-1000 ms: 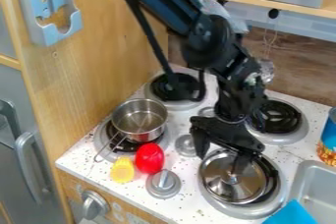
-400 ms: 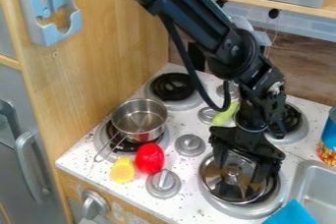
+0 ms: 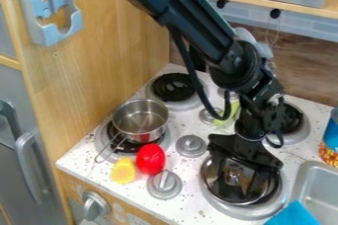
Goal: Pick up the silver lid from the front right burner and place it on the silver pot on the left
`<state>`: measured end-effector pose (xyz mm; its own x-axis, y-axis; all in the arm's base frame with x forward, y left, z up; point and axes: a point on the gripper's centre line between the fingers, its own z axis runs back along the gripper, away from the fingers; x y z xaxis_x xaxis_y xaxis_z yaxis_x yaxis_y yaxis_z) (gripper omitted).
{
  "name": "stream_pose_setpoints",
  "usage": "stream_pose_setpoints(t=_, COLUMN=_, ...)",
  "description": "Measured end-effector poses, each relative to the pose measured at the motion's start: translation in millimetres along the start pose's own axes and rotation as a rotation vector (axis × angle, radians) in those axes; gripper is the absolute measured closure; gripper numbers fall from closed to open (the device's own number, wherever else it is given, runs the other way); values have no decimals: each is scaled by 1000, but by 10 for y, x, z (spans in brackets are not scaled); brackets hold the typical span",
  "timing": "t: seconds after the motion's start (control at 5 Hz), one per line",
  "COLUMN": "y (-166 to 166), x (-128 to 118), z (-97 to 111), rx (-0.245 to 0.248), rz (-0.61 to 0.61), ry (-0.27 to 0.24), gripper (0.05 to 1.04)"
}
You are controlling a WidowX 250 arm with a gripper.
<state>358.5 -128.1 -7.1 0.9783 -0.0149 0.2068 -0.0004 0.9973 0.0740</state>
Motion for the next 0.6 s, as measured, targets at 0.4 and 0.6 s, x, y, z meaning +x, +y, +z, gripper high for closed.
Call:
stream_pose_setpoints(t=0.4, y=38, x=47, z=-25, rx=7, rz=13, ry=-5, gripper=385)
stream_pose_setpoints(t=0.6, y=58, x=51, z=-24, rx=2, rz=21, ry=-10, gripper=612)
